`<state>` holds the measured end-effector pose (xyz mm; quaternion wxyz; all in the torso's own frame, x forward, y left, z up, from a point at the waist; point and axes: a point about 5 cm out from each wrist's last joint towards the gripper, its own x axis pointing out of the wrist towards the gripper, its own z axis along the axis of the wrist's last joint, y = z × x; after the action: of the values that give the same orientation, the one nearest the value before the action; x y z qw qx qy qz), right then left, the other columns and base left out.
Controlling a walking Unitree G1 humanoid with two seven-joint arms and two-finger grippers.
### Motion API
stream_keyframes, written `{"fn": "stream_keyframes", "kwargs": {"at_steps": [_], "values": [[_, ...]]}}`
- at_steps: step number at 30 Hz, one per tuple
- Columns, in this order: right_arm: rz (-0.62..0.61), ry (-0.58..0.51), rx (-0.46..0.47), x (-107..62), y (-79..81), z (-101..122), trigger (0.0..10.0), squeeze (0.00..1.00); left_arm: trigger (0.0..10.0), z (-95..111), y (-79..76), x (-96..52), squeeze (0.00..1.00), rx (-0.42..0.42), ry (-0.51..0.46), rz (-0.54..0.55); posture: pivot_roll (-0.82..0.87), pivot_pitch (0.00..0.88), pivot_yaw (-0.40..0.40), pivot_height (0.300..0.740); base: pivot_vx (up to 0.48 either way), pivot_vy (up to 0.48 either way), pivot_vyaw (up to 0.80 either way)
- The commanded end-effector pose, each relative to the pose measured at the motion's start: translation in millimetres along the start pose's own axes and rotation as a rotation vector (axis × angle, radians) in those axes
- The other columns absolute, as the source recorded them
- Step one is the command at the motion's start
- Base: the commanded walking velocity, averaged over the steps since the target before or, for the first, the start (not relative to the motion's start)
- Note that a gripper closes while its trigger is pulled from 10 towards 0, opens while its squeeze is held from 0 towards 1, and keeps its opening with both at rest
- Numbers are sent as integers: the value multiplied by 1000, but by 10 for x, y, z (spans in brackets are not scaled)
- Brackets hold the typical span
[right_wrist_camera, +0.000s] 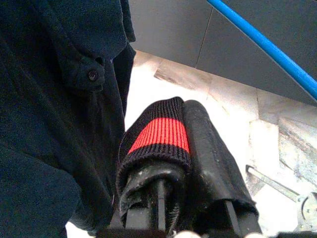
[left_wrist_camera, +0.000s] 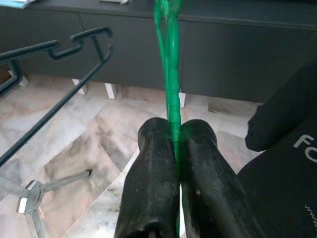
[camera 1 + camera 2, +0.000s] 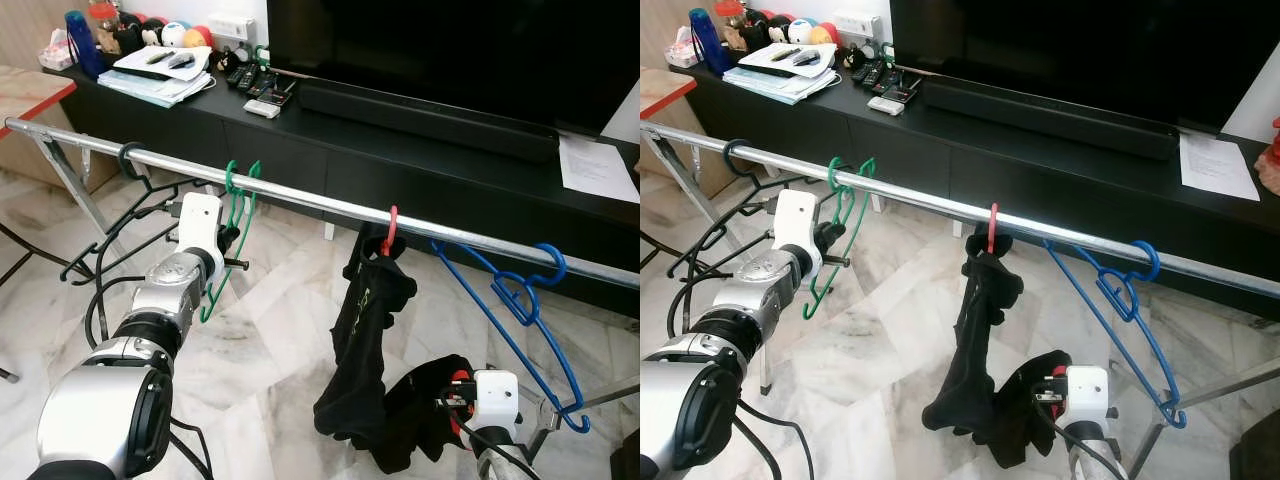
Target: Hang hanger
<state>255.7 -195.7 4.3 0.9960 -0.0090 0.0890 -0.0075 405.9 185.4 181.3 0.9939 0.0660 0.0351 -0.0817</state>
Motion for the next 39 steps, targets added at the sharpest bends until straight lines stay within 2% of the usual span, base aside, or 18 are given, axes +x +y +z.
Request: {"fn": "stream_keyframes", "kwargs": {"at_steps": [1, 7, 8, 9, 10, 12, 13, 16, 21, 23, 25, 29, 31, 32, 33, 35, 38, 39], "values": [[-12, 7, 0, -37, -18, -39, 10000, 0, 0, 67, 16, -16, 0, 50, -56, -24, 1, 153, -25, 740, 0, 0, 0], [-13, 9, 4, -51, -8, -53, 10000, 0, 157, 10, 36, -80, 0, 72, -105, -37, 8, 155, -23, 740, 0, 0, 0], [-11, 12, 5, -58, 3, -65, 10000, 0, 4392, -43, 36, -117, 0, 51, -126, -36, 6, 155, -23, 740, 0, 0, 0], [-11, 12, 5, -58, 3, -65, 10000, 0, 4392, -43, 36, -117, 0, 51, -126, -36, 6, 155, -23, 740, 0, 0, 0], [-10, 14, 6, -62, 8, -72, 10000, 0, 10000, -110, 25, -162, 0, 50, -144, -44, 6, 154, -23, 740, 0, 0, 0], [-10, 14, 6, -66, 9, -75, 10000, 0, 10000, -157, 15, -194, 0, 69, -152, -52, 5, 154, -21, 740, 0, 0, 0], [-10, 15, 6, -69, 8, -77, 10000, 0, 10000, -256, 10, -256, 0, 83, -156, -54, 6, 153, -22, 740, 0, 0, 0], [-10, 13, 6, -74, 5, -78, 10000, 0, 10000, -386, 15, -358, 0, 69, -169, -57, 7, 151, -23, 740, 0, 0, 0], [-7, 16, 3, -73, 3, -81, 10000, 0, 10000, -585, 108, -536, 0, 84, -160, -10, 17, 146, -24, 740, 0, 0, 0], [-5, 21, 6, -65, 18, -85, 10000, 0, 10000, -861, 247, -634, 0, 144, -27, 87, 21, 141, -25, 740, 0, 0, 0], [-1, 23, 7, -61, 32, -89, 10000, 0, 10000, -1019, 374, -719, 0, 62, 38, 184, 18, 136, -23, 740, 0, 0, 0], [-2, 20, 8, -57, 33, -81, 10000, 0, 10000, -1354, 479, -915, 0, 94, 204, 231, 19, 128, -18, 740, 0, 0, 0], [-6, 19, 8, -58, 25, -80, 10000, 0, 10000, -1609, 459, -1080, 0, 93, 320, 226, 12, 125, -15, 740, 0, 0, 0], [-6, 19, 8, -58, 25, -80, 10000, 0, 10000, -1609, 459, -1080, 0, 93, 320, 226, 12, 125, -15, 740, 0, 0, 0], [-9, 19, 8, -61, 15, -82, 10000, 0, 10000, -1775, 429, -1191, 0, 67, 397, 230, 15, 122, -17, 740, 0, 0, 0], [-11, 20, 8, -64, 9, -84, 10000, 0, 10000, -1901, 386, -1278, 0, 54, 459, 221, 16, 121, -18, 740, 0, 0, 0], [-14, 27, 3, -66, 2, -95, 10000, 0, 10000, -2301, 168, -1593, 0, 54, 674, 147, 15, 115, -18, 740, 0, 0, 0], [-15, 27, 2, -67, 1, -97, 10000, 0, 10000, -2331, 149, -1622, 0, 53, 690, 141, 15, 114, -17, 740, 0, 0, 0]]}}
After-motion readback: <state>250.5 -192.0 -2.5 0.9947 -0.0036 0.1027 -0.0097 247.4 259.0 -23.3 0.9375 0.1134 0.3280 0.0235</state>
